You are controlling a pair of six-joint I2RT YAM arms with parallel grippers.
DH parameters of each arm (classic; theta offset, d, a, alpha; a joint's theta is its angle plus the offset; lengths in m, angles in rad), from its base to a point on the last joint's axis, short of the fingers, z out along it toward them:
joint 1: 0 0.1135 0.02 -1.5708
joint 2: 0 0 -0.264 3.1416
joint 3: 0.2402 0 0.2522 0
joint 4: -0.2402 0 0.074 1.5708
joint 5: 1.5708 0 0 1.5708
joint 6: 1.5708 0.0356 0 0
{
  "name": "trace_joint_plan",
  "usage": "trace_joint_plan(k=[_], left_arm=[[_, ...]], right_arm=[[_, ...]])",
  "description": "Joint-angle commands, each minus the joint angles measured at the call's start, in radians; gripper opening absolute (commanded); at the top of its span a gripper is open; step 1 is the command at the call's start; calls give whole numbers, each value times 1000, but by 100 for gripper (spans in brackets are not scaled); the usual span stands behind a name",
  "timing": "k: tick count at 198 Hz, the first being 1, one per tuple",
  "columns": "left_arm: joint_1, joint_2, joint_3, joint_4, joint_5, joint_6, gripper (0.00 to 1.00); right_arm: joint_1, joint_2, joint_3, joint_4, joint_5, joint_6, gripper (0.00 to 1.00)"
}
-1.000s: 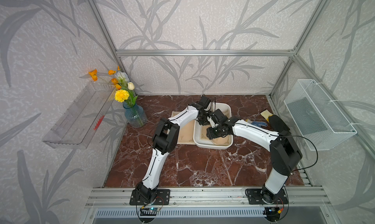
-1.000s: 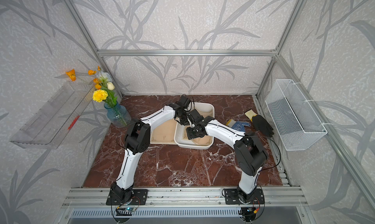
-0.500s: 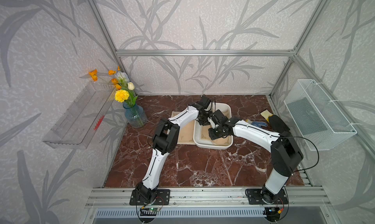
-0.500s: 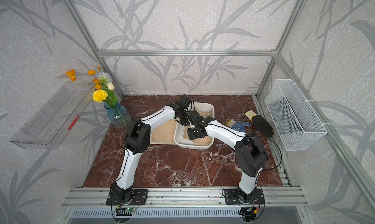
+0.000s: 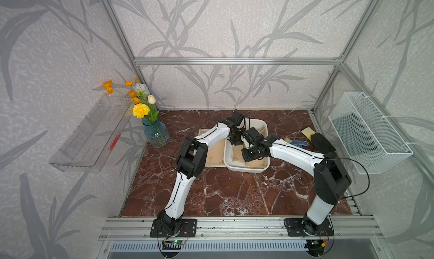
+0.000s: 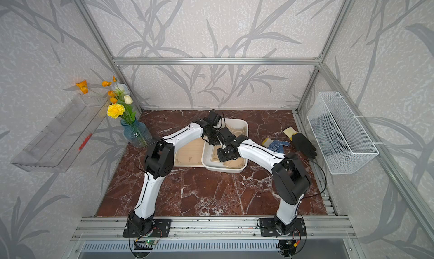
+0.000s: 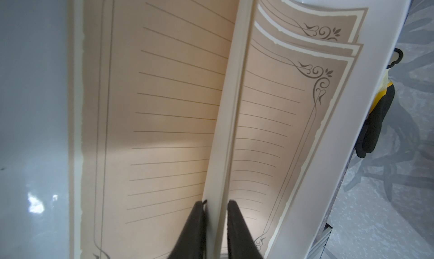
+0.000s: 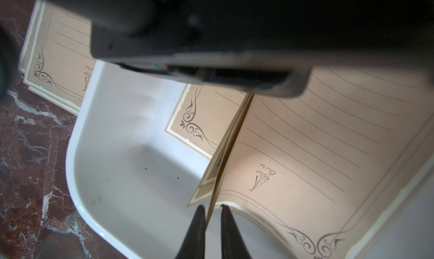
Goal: Take out the stationery paper from the storage box
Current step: Pick up the stationery paper from the storage box.
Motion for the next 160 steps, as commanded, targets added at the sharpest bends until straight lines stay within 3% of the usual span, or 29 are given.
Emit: trace_joint_plan(k=[1,69,160], left_arm=[[7,-52,-10,8,23,-6,20],[7,-53,-13,11,23,-7,20],[8,-52,-22,21,26,-12,20]], right_arm=[[-11,18,-7,-31,0,28,20],[-22,2,-51,-22,-21,40,14],[-23,-20,-93,-7,-80,20,30]])
